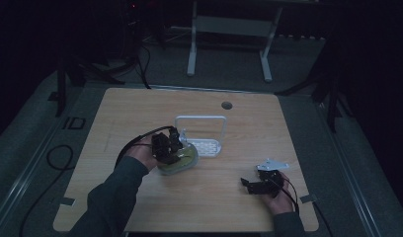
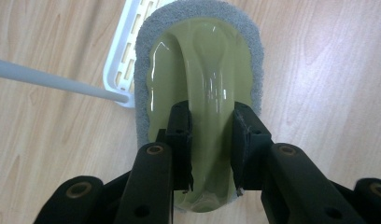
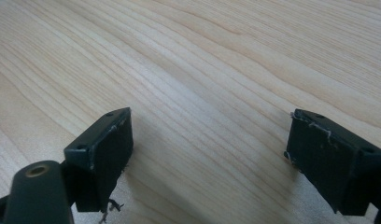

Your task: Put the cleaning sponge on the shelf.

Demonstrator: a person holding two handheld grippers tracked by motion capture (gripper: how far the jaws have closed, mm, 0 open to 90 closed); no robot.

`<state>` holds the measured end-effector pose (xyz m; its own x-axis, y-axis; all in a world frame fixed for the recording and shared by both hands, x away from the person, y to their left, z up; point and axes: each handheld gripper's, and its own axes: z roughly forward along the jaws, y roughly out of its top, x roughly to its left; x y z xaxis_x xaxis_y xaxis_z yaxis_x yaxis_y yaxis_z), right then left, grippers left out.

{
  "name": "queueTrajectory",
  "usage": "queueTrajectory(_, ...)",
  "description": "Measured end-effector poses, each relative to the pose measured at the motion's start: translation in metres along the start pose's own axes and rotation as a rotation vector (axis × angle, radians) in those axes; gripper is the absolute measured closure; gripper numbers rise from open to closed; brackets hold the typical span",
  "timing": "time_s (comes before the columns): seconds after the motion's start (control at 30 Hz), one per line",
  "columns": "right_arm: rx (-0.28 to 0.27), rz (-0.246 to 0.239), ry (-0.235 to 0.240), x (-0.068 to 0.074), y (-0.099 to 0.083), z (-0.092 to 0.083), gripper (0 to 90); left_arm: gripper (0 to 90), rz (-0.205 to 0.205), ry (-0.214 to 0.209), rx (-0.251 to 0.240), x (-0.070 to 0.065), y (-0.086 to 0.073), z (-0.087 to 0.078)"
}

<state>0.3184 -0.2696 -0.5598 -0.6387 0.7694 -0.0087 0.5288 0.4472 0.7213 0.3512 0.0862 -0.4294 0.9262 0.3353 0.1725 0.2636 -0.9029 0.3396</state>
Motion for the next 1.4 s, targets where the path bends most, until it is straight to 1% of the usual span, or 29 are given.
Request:
queueTrajectory(0.17,0.001,-0.001,0.0,0.0,0.0,0.0,14.2,71.8,0.026,-0.003,-0.005,0.003,0.002,0.002)
queueTrajectory(0.2,0.0,0.001,0.0,0.0,0.0,0.0,14.2,71.8,0.04,-0.003,-0.003,0.004,0.004,0.003)
queueTrajectory(0.37,0.0,0.001,0.0,0.0,0.0,0.0,14.2,71.8,0.062,-0.016,-0.005,0.004,0.008,0.005)
queueTrajectory(0.5,0.0,0.0,0.0,0.0,0.0,0.0,14.2,71.8,0.101,-0.021,-0.002,0.004,0.01,0.006)
queueTrajectory(0.7,0.0,-0.001,0.0,0.0,0.0,0.0,14.2,71.8,0.115,-0.018,0.0,0.005,0.011,0.009)
queueTrajectory(0.77,0.0,0.0,0.0,0.0,0.0,0.0,14.2,71.8,0.129,-0.019,-0.001,0.005,0.011,0.01)
queueTrajectory(0.87,0.001,-0.001,0.0,0.0,0.0,0.0,14.2,71.9,0.138,-0.009,0.006,0.006,0.014,0.01)
queueTrajectory(1.1,0.0,0.001,0.0,0.0,0.0,0.0,14.2,71.8,0.162,-0.001,0.013,0.005,0.02,0.01)
queueTrajectory(1.13,0.0,0.001,0.0,0.0,0.0,0.0,14.2,71.8,0.177,0.006,0.025,0.005,0.023,0.011)
queueTrajectory(1.3,0.0,-0.001,0.0,0.0,0.0,0.0,14.2,71.8,0.192,0.006,0.02,0.004,0.028,0.012)
queueTrajectory(1.33,0.0,0.0,0.0,0.0,0.0,0.0,14.2,71.8,0.207,0.002,0.023,0.004,0.03,0.013)
queueTrajectory(1.37,0.0,0.0,0.0,0.0,0.0,0.0,14.2,71.8,0.209,0.005,0.023,0.004,0.03,0.014)
queueTrajectory(1.4,0.0,-0.002,0.0,0.0,0.0,0.0,14.2,71.8,0.219,0.008,0.029,0.003,0.031,0.014)
